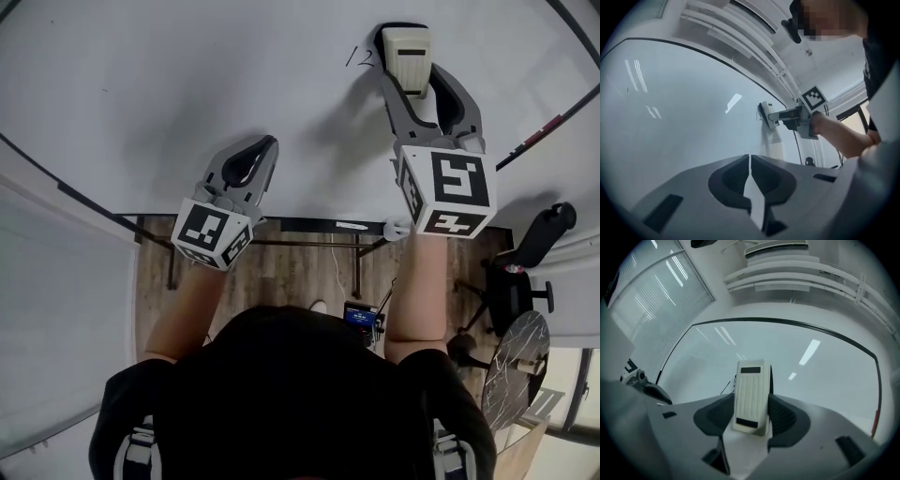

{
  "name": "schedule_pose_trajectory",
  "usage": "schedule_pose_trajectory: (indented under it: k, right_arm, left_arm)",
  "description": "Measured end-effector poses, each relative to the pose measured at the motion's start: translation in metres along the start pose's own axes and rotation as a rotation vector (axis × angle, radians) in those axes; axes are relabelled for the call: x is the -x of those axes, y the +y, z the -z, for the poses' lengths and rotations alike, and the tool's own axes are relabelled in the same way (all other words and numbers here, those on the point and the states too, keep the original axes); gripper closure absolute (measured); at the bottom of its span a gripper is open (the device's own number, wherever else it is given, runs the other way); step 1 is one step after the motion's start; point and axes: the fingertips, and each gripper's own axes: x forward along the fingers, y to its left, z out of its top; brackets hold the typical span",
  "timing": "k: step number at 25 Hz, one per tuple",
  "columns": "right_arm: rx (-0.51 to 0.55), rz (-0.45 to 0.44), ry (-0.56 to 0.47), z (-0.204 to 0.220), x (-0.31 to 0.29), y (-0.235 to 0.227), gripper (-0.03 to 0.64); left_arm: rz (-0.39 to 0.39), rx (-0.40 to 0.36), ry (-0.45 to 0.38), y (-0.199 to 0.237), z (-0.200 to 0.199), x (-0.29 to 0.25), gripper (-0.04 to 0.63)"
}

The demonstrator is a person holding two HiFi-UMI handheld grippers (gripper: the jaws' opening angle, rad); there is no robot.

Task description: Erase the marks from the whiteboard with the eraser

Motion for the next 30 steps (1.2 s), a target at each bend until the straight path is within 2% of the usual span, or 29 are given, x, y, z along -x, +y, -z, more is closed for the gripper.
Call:
schedule_pose_trajectory:
  k: [5, 12, 17, 23, 30]
  right_arm:
    - [0.029, 0.015, 0.023, -0.001, -0.002, 0.002, 0.39]
    - [0.034, -0.006, 0.037, -0.001, -0.005, 0.003, 0.391]
    - [0.081, -0.043, 0.081, 0.0, -0.008, 0.006, 0.391]
    - [0.207, -0.065, 0.191, -0.002, -0.019, 0.015, 0.391]
    - [0.467, -0.077, 0.378, 0.005, -0.027, 0.032, 0.39]
  left_arm:
    - [-0.027, -0.011, 0.006, 0.006, 0.001, 0.002, 0.578]
    - [-0.029, -0.005, -0.01, 0.009, 0.002, 0.001, 0.578]
    - [-0.021, 0.013, -0.011, 0.008, 0.011, 0.002, 0.578]
    - [-0.014, 0.027, -0.015, 0.012, 0.012, 0.001, 0.578]
    - [-0.023, 0.03, -0.017, 0.02, 0.012, 0.0, 0.578]
